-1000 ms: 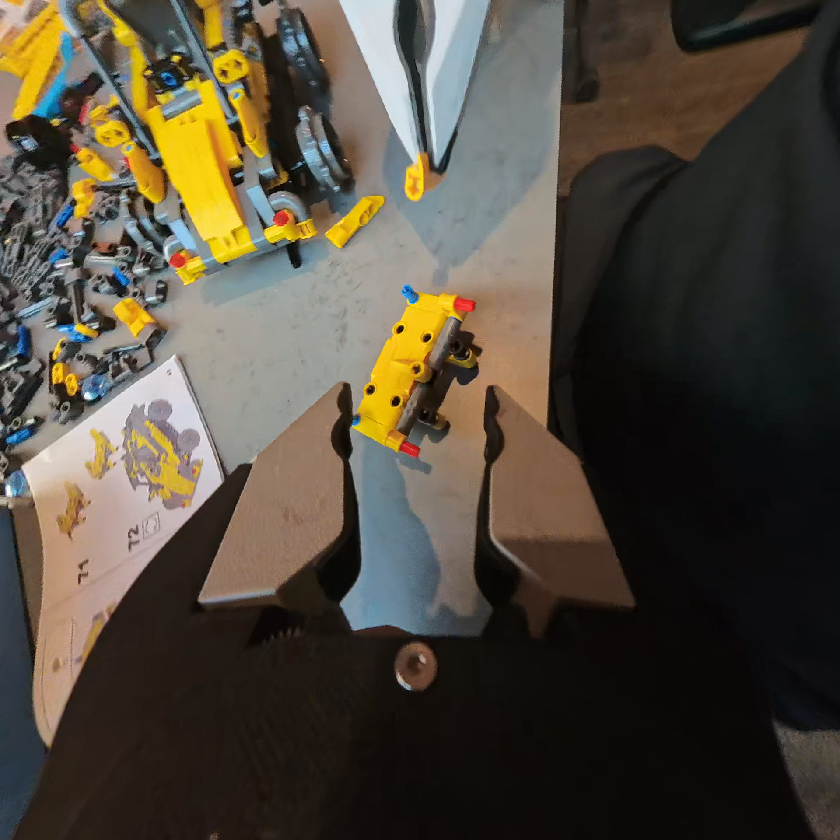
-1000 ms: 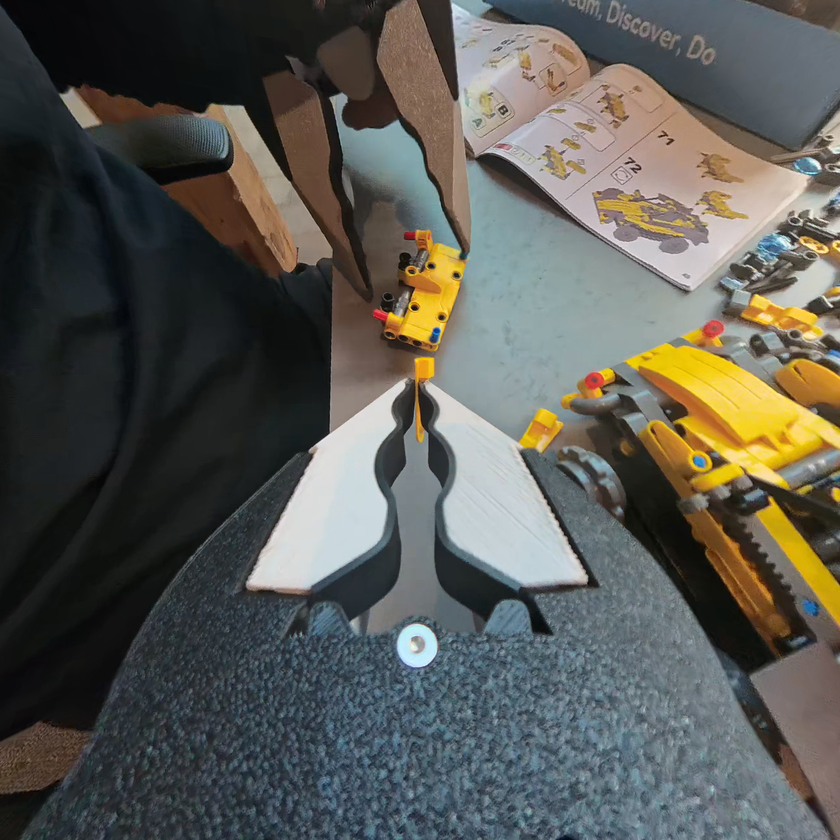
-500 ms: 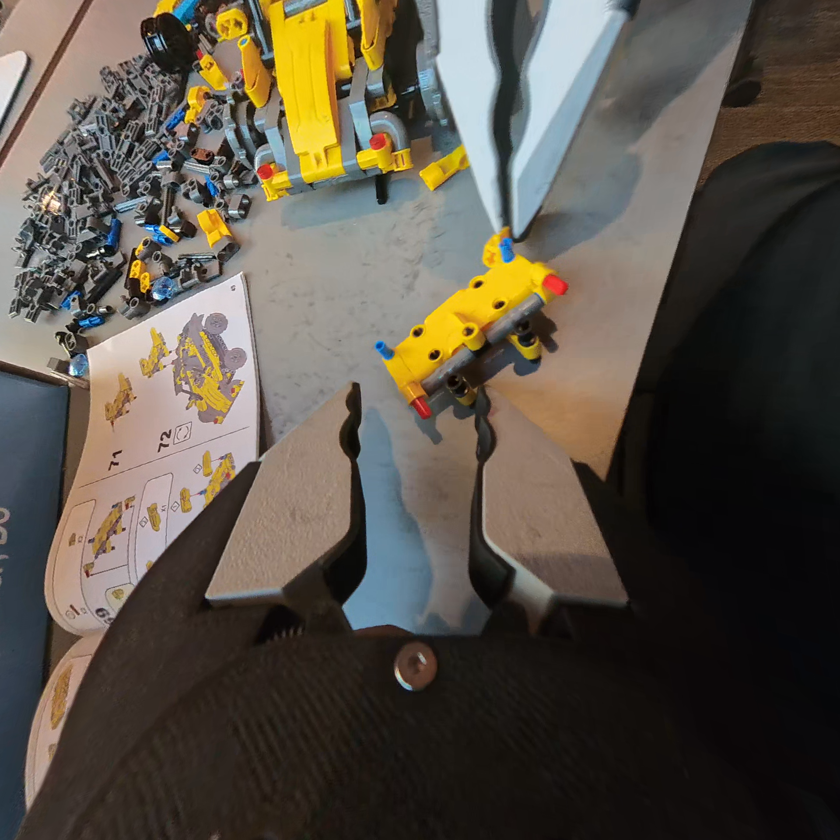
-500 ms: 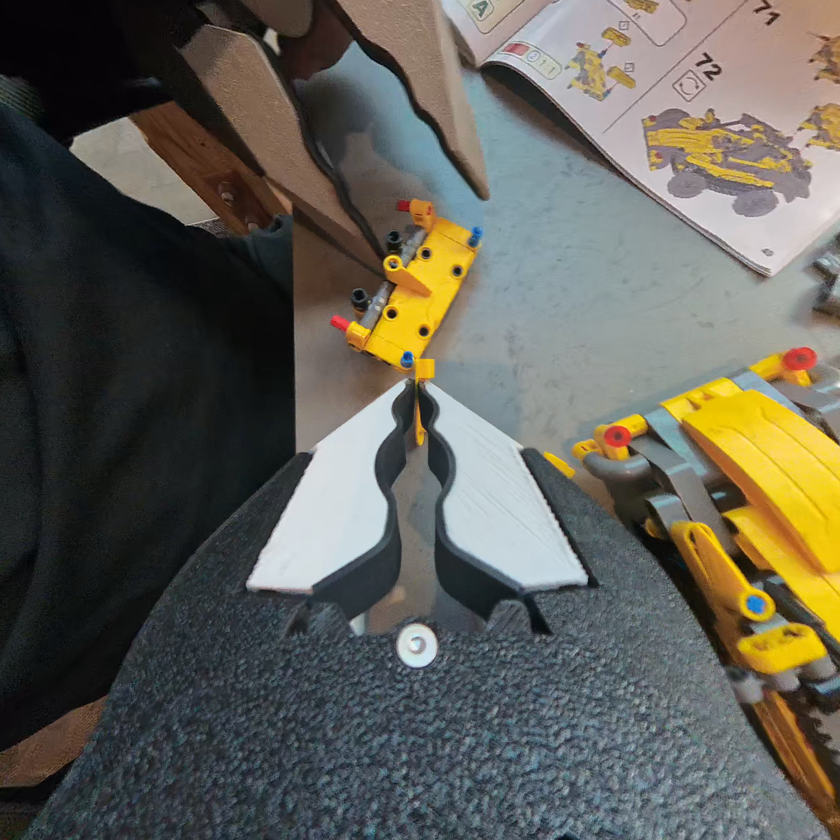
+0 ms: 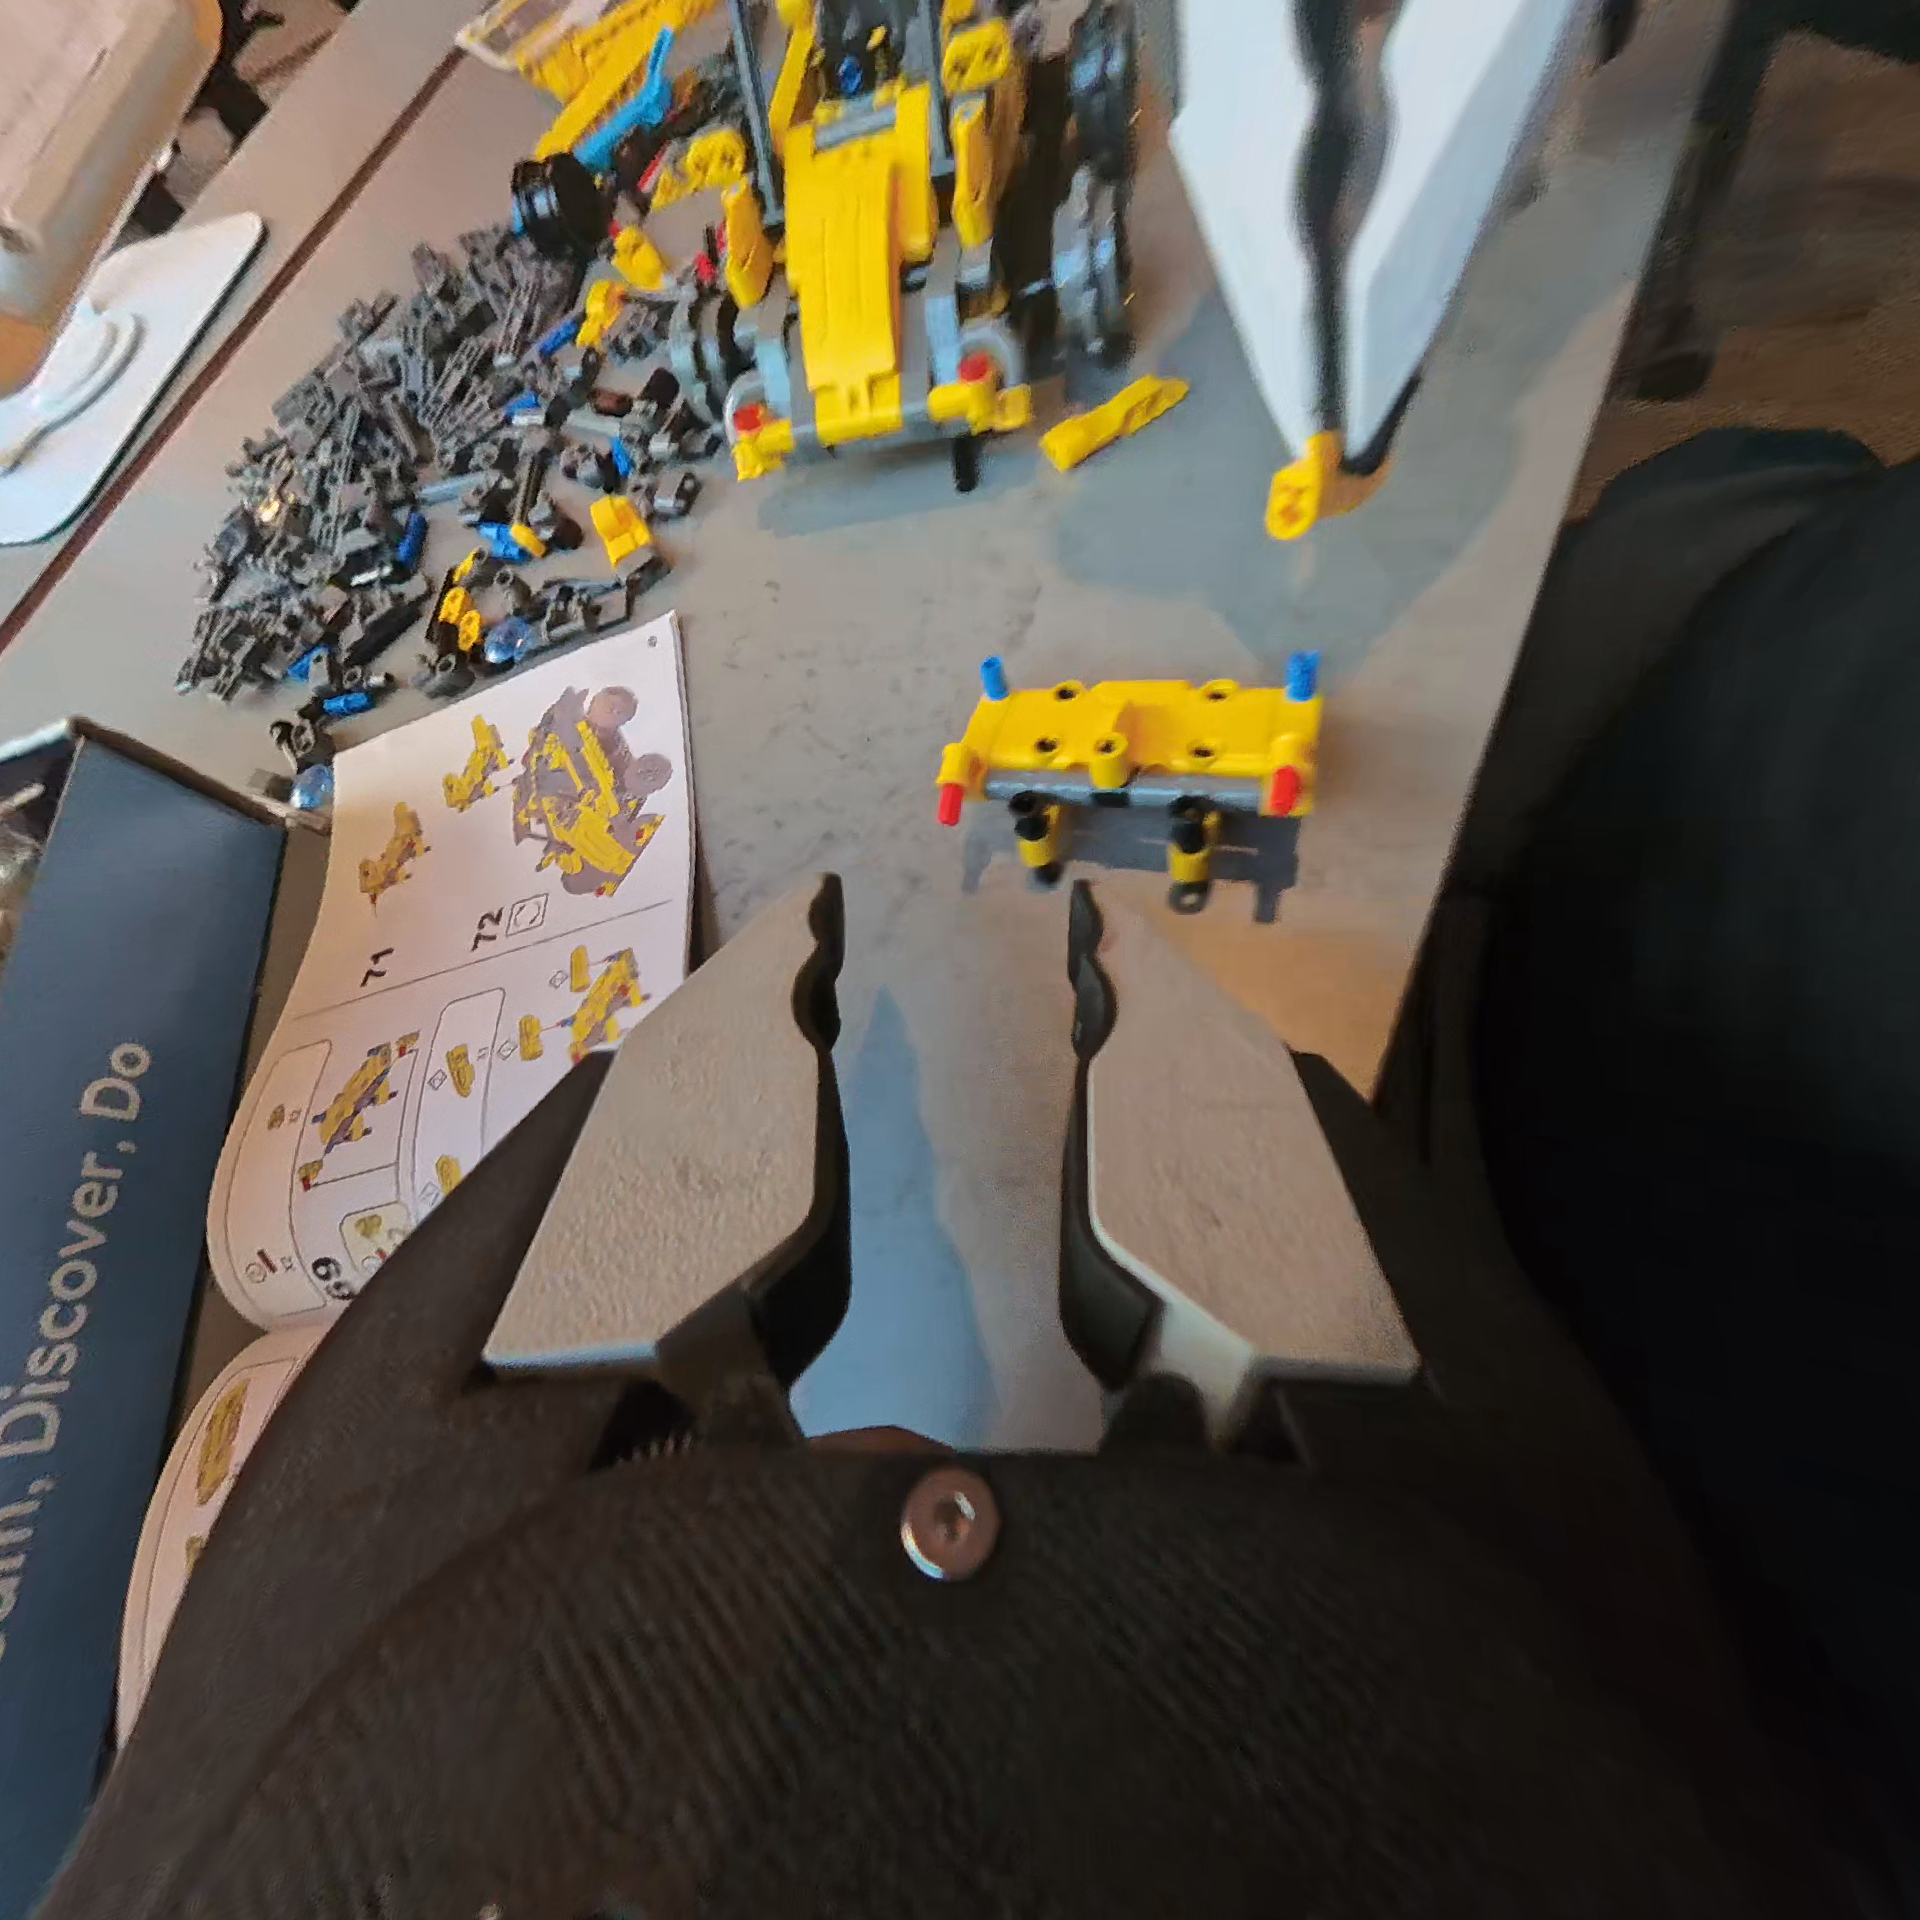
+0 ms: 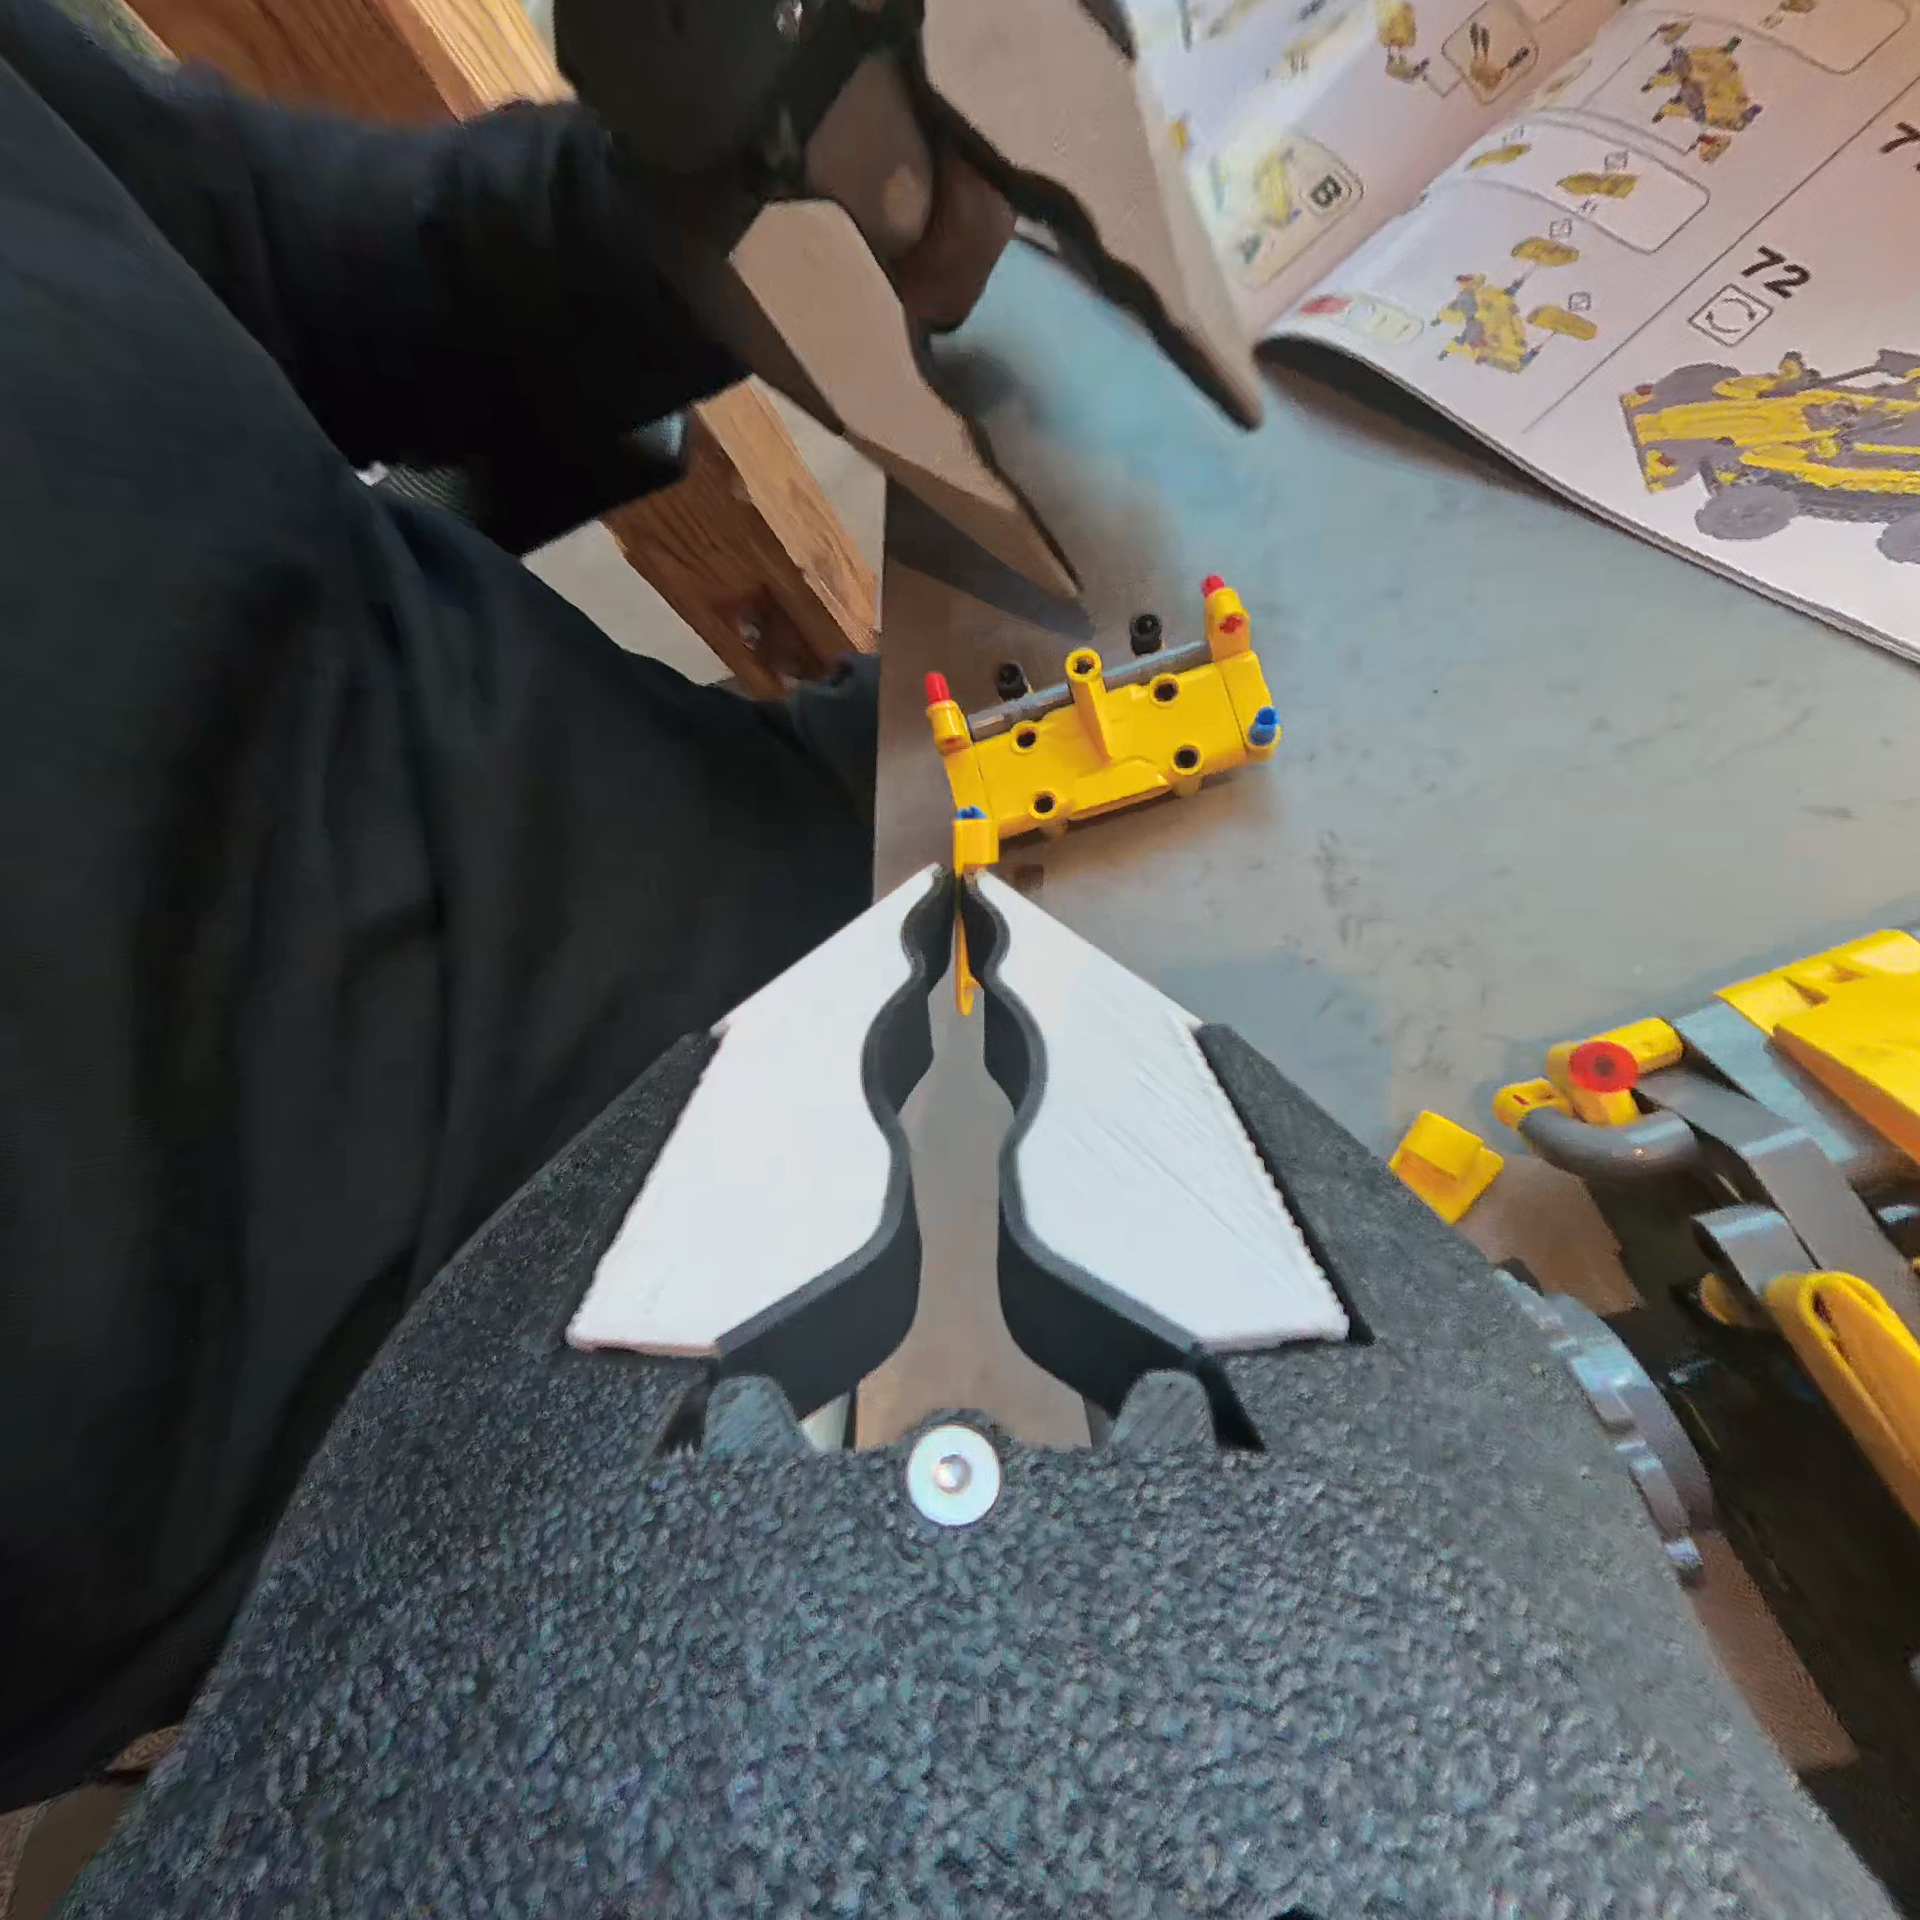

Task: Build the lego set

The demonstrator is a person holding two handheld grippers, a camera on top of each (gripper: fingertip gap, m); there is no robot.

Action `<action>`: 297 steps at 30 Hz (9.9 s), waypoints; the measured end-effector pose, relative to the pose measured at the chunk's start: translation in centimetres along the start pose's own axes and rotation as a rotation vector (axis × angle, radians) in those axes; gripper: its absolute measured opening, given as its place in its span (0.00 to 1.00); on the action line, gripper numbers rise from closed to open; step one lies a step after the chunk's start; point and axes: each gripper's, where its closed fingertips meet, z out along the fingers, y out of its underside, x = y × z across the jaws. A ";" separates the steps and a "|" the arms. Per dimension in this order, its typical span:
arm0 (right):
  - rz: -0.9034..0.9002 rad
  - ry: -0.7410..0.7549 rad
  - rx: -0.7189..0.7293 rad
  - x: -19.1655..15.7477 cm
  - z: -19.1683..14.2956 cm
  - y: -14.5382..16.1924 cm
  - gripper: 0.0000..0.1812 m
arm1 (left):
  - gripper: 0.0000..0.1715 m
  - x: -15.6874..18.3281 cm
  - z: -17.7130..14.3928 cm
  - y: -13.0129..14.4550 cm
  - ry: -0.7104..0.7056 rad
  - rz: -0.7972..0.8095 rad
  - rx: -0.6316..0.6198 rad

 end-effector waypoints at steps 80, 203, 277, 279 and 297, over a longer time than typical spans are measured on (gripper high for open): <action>-0.168 0.025 0.116 -2.0 0.1 -2.0 0.06 | 0.02 6.6 -0.6 -6.2 0.289 -0.315 0.333; -0.318 0.330 0.044 1.9 -1.5 -3.3 0.01 | 0.47 3.2 3.7 -0.2 0.353 -0.067 -0.089; -0.635 0.382 -0.292 1.2 2.3 -0.3 0.01 | 0.48 3.1 4.5 -1.3 0.338 -0.057 -0.052; -0.634 0.389 -0.304 1.3 2.3 -0.4 0.01 | 0.48 3.0 4.5 -1.2 0.326 -0.055 -0.053; -0.460 0.265 -0.345 1.5 2.7 -0.4 0.01 | 0.48 2.8 4.5 -1.3 0.277 -0.011 -0.040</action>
